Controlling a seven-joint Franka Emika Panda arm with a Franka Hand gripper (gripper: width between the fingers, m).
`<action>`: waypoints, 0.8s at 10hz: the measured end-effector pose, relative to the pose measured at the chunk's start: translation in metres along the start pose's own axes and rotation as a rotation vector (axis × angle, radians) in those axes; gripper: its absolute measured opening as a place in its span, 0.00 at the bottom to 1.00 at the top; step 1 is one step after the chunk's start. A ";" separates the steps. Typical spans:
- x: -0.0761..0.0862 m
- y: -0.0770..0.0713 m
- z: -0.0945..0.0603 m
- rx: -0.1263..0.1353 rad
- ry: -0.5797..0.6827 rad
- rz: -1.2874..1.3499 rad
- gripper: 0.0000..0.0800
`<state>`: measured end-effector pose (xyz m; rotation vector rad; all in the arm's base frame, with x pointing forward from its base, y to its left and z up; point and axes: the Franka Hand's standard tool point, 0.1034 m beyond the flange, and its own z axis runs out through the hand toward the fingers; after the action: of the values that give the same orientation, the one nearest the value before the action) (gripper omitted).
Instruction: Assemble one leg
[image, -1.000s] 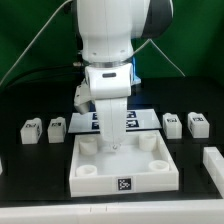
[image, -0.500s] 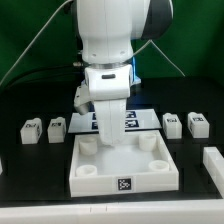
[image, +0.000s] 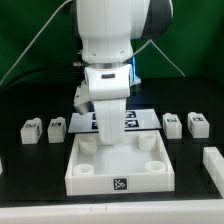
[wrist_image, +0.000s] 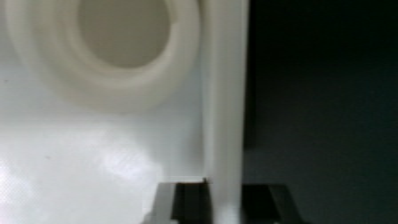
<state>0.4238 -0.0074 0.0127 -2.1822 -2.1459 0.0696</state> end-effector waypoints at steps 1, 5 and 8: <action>0.000 0.000 0.000 0.000 0.000 0.000 0.08; 0.017 0.017 -0.004 -0.025 0.011 -0.027 0.08; 0.047 0.049 -0.009 -0.056 0.035 -0.022 0.08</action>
Offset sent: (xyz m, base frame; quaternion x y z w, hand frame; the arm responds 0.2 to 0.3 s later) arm 0.0291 0.0294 0.0042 -0.0369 0.0252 -0.0510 0.9977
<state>0.4739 0.0384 0.0186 -2.1719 -2.1781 -0.0295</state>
